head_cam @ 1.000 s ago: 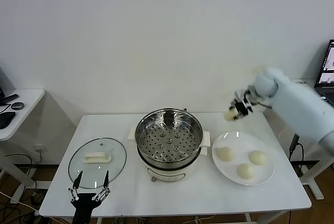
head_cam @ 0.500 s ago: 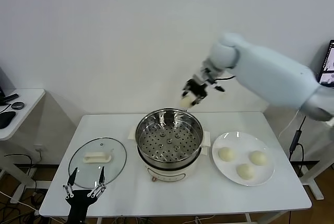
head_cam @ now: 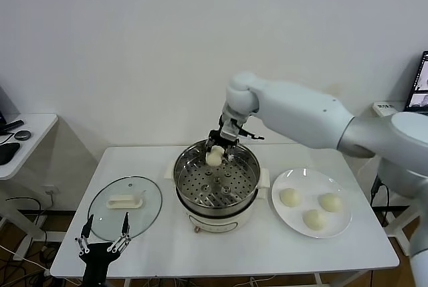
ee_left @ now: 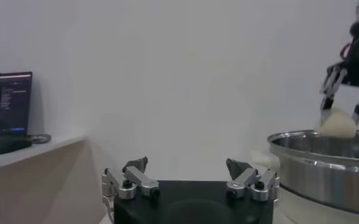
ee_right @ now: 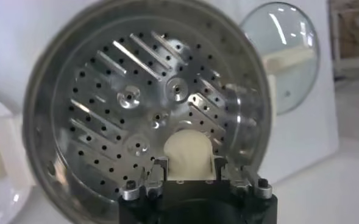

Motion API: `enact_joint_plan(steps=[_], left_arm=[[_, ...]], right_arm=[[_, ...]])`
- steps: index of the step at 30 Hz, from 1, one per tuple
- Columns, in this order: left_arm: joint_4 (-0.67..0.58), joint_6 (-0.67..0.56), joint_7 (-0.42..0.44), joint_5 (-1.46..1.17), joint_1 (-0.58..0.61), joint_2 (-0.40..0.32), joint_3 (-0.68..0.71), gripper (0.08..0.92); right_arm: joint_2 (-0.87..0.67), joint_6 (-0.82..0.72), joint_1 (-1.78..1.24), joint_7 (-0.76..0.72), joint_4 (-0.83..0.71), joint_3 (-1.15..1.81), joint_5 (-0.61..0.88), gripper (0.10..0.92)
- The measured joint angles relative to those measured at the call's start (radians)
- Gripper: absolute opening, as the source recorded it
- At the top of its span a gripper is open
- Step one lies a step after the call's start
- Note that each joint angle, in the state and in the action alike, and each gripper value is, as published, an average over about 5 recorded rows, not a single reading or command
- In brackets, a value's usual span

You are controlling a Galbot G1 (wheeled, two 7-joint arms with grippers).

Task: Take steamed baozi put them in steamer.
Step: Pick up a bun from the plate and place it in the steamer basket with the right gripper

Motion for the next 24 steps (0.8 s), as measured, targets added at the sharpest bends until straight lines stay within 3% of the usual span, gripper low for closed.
enact_joint_plan(steps=[14, 24], left_arm=[[0.003, -0.005, -0.001, 0.001, 0.004, -0.007, 0.001, 0.823], [0.003, -0.008, -0.003, 0.001, 0.003, -0.009, 0.001, 0.823]], right_arm=[[0.088, 0.172, -0.094, 0.088, -0.179, 0.067, -0.240, 0.544], [0.113, 0.209, -0.115, 0.115, -0.239, 0.094, -0.286, 0.789]])
